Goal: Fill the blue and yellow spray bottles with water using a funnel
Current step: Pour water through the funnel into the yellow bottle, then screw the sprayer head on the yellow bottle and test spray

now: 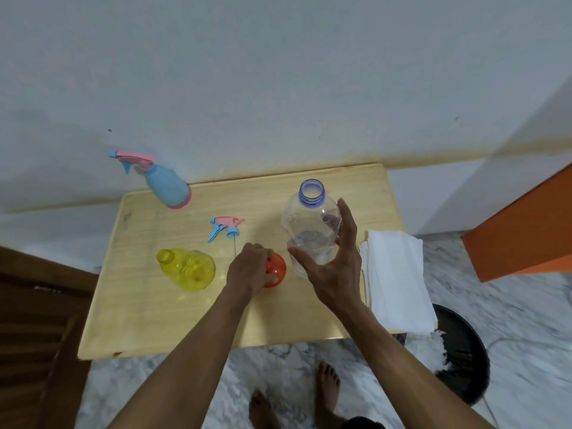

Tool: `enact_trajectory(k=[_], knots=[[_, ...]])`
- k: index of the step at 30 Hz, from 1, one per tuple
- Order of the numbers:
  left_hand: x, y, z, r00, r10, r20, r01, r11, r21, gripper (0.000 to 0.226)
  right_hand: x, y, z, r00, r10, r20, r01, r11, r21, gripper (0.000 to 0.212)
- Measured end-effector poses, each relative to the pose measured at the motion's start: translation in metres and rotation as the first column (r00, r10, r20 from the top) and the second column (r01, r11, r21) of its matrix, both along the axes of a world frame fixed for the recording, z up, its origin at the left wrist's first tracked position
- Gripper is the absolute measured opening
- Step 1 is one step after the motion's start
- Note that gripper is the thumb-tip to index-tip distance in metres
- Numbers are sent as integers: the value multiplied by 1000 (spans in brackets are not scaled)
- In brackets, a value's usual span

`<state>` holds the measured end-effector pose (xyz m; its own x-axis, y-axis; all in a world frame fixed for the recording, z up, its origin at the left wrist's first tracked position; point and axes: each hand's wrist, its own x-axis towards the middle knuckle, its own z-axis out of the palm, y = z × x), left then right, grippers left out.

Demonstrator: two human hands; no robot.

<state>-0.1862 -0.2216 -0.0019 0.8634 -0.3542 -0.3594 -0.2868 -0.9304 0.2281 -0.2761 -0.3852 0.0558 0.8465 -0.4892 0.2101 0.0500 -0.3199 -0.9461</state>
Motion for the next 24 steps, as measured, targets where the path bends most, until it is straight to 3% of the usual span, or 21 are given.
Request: enact_trajectory(k=[3,6,9,12,15,19,24], knots=[[-9,6,11,995,56,81,-54,998,-23,86,-2,0,2,1000,25,14,-24,999,-23,120],[-23,27,20,964,230,135,-200,958,-206,83,-9,9,4,995,-76,66,82,992,-98,116],[-45,58,26,907,358,221,-250,882,-400,58,-24,29,5,955,-245,166,273,946,-175,86],[-73,97,25,847,423,321,-243,846,-475,29,-38,62,5,964,-176,197,222,945,-241,57],[-91,141,23,812,505,292,-314,801,-510,21,-42,99,0,998,-21,51,34,965,-261,39],[-89,191,12,784,594,181,-417,720,-555,24,-24,134,-18,974,158,-163,-200,936,-288,18],[-68,209,8,810,585,49,-435,654,-619,64,21,150,-11,893,100,-439,-283,883,-375,26]])
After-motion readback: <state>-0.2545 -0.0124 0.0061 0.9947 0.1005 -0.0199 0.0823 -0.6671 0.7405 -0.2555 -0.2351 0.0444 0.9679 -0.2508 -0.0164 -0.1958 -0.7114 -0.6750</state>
